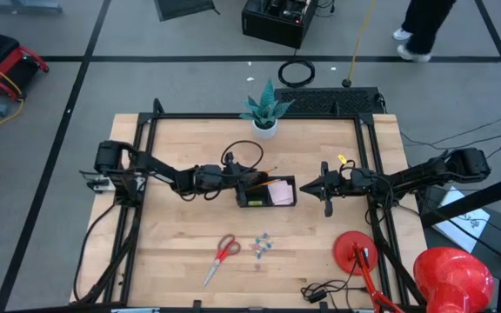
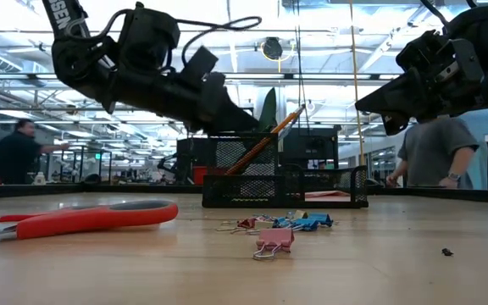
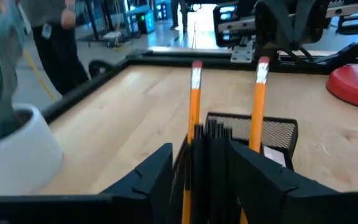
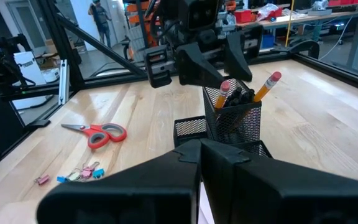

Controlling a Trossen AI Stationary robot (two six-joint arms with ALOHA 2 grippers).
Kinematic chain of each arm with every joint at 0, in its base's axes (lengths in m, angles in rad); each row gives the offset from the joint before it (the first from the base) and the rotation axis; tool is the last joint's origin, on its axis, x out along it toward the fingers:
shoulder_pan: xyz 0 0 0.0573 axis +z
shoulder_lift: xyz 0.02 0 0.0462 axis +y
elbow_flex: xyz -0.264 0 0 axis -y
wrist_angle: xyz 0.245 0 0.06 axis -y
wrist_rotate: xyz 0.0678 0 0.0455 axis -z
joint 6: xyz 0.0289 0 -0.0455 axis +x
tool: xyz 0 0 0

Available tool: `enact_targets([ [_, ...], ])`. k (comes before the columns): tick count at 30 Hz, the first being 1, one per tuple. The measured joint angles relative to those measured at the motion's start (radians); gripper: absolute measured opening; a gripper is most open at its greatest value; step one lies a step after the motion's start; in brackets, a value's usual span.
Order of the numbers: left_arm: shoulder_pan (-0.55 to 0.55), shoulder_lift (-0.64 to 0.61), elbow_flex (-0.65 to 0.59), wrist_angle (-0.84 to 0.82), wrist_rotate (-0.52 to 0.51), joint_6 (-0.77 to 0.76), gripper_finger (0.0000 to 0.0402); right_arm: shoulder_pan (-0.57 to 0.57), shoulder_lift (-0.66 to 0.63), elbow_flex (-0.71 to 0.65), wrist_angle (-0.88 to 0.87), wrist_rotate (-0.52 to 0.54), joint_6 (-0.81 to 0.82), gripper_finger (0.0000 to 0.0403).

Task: Pick and place office supplies into organizer
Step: Put the black pen into the desk organizer, then put the blue binder clip into the desk organizer

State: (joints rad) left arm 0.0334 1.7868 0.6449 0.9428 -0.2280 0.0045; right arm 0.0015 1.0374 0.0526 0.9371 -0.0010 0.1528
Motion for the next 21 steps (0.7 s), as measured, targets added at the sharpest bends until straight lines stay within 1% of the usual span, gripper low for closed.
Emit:
enact_targets([
  [3,-0.021,-0.044,0.000,0.001,0.000,0.088,0.0178,0.000,0.000,0.000,0.000,0.000,0.000,0.0004],
  [7,-0.096,-0.168,0.000,-0.012,0.001,0.217,0.0179,0.000,0.000,0.000,0.000,0.000,0.000,0.0004],
  [9,-0.156,-0.244,0.000,-0.046,0.000,0.249,0.0168,0.000,0.000,0.000,0.000,0.000,0.000,0.0004],
  [12,-0.269,-0.347,0.000,-0.188,-0.007,0.283,0.0132,0.000,0.000,0.000,-0.004,0.000,0.000,0.0004],
  [14,-0.346,-0.389,0.000,-0.282,-0.063,0.313,0.0096,0.000,0.000,0.000,-0.009,-0.001,0.000,0.0004],
  [17,-0.446,-0.442,0.000,-0.379,-0.240,0.376,0.0032,0.000,0.000,0.000,-0.008,-0.002,0.000,0.0004],
  [18,-0.471,-0.459,0.000,-0.404,-0.302,0.393,0.0017,0.000,0.000,0.000,-0.009,-0.002,0.000,0.0004],
  [20,-0.493,-0.501,0.000,-0.458,-0.382,0.407,0.0010,0.000,0.000,0.000,-0.008,-0.003,0.000,0.0004],
  [21,-0.490,-0.530,0.000,-0.492,-0.398,0.408,0.0012,0.000,0.000,0.000,-0.008,-0.003,0.000,0.0004],
])
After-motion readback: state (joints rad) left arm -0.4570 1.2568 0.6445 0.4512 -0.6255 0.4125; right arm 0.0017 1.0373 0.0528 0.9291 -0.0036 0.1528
